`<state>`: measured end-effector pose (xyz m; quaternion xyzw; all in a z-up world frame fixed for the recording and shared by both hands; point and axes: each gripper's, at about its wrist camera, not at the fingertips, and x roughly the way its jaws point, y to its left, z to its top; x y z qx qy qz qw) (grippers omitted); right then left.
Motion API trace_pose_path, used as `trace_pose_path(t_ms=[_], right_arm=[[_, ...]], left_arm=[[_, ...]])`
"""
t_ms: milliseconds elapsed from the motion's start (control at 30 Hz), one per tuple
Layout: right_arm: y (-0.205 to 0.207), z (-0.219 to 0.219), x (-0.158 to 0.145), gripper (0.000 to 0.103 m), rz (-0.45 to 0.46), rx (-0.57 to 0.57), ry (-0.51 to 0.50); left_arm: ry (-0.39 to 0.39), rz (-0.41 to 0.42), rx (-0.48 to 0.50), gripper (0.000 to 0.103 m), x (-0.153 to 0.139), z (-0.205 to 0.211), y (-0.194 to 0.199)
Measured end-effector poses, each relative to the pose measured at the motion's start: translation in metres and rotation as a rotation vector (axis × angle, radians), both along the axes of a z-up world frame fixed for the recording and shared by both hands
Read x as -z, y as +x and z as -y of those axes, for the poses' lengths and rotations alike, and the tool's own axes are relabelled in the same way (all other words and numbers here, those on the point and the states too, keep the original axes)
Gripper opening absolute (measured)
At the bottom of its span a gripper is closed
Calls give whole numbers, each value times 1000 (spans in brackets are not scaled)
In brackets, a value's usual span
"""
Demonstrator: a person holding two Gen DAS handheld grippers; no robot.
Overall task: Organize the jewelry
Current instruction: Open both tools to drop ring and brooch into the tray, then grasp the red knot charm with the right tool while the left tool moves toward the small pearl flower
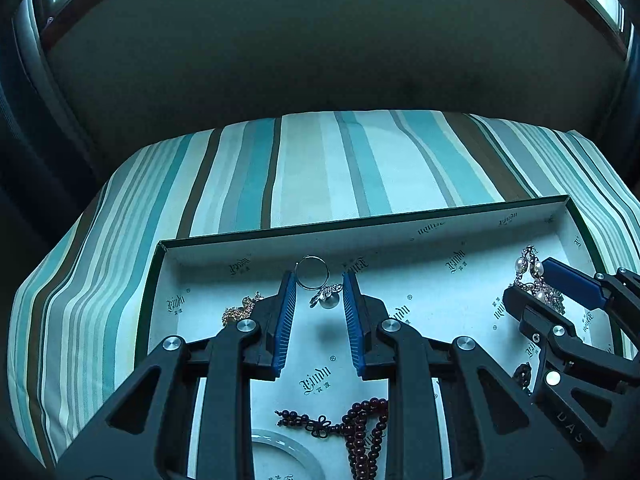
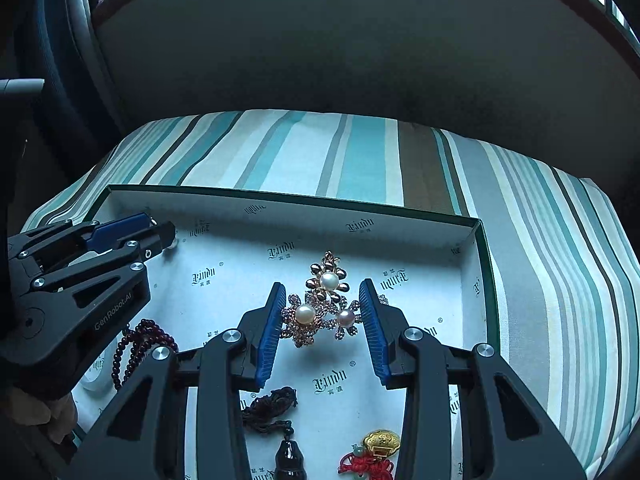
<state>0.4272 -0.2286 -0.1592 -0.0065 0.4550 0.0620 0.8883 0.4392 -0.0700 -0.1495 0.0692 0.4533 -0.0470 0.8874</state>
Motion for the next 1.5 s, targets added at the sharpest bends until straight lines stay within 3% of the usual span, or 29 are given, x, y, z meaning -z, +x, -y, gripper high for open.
trace_pose_path(t_ms=[100, 233, 433, 633, 967, 1233, 1500], right_arm=[[1, -2, 0, 40, 5, -2, -2], [2, -3, 0, 40, 8, 1, -1], [-2, 0, -3, 40, 24, 8, 1], [-9, 2, -10, 40, 54, 19, 6], [-42, 1, -35, 40, 109, 7, 0], [-106, -4, -51, 40, 131, -19, -14], [-164, -8, -47, 40, 79, -37, -6]], left_arm=[[-2, -15, 2, 31, 4, 2, 1], [-4, -9, 3, 53, 4, 3, -2], [-6, 2, -6, 64, 3, 4, -4], [-19, 35, -19, 70, -5, 0, -11], [-22, 108, -30, 72, -30, -12, -43], [-28, 146, -44, 72, -48, -31, -101], [-11, 134, -58, 72, -47, -56, -165]])
